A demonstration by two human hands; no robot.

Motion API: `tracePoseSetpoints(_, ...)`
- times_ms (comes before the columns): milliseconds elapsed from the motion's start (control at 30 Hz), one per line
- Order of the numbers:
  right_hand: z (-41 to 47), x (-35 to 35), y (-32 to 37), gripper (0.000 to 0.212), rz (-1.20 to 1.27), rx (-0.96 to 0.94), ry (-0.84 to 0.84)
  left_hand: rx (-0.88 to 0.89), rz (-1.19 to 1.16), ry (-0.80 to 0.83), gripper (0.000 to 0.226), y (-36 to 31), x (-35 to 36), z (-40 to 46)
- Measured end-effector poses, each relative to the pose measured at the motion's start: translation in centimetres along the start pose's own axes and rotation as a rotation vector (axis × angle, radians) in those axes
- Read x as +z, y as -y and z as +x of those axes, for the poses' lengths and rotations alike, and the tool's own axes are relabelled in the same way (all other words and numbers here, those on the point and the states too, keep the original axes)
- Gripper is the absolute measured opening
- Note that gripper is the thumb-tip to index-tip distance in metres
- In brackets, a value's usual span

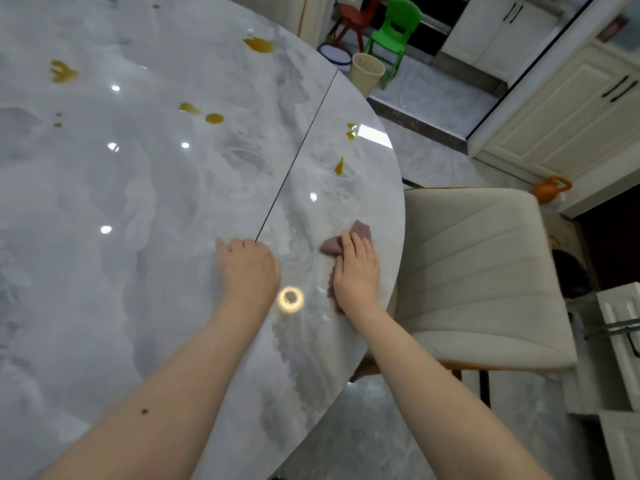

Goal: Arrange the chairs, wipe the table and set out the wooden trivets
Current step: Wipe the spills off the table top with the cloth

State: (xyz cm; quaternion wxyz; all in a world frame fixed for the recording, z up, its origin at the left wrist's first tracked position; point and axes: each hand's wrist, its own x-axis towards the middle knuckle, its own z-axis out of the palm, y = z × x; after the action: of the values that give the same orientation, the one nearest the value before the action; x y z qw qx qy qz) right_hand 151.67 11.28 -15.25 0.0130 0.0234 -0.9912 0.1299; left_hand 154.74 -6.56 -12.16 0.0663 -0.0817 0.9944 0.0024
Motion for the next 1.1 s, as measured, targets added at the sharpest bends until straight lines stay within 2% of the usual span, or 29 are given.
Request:
tracePoseSetpoints(67, -0.5, 0.2, 0.6, 0.053, 0.034, 0.003, -0.001, 0.037, -0.046, -0.039, 0.035, -0.7, -0.3, 1.7)
tracePoseSetpoints(200, 1.6, 0.2, -0.7, 0.074, -0.031, -0.024, 0.013, 0.075, -0.116, -0.032, 0.053, -2.4, -0.1, 5.9)
tracePoseSetpoints(367, 9.6, 0.5, -2.0, 0.058, -0.087, 0.068, -0.004, 0.025, -0.178, -0.017, 0.056, -4.4, 1.0, 11.7)
tracePoseSetpoints(533, 18.7, 1.0, -2.9, 0.06, -0.119, 0.045, -0.026, -0.06, -0.256, -0.077, 0.056, -6.6, 1.6, 18.0)
tracePoseSetpoints(700, 24.8, 1.6, -2.0, 0.055, -0.098, -0.225, 0.021, -0.089, -0.326, -0.158, 0.054, -6.6, 2.0, 21.6)
tracePoseSetpoints(867, 21.4, 0.7, -3.6, 0.052, -0.024, -0.701, 0.118, -0.097, -0.334, -0.202, 0.051, -6.6, 2.0, 21.5)
tracePoseSetpoints(933, 21.2, -0.2, -6.0, 0.051, -0.035, -0.81, 0.155, -0.101, -0.319, -0.2, 0.05, -6.6, 2.0, 21.5)
tracePoseSetpoints(1000, 22.8, -0.9, -7.4, 0.052, -0.053, -0.782, 0.146, -0.106, -0.303, -0.194, 0.054, -6.6, 2.0, 21.4)
tracePoseSetpoints(1100, 26.3, -0.5, -5.9, 0.062, -0.073, -0.575, 0.142, -0.098, -0.292, -0.185, 0.064, -6.5, 2.0, 21.5)
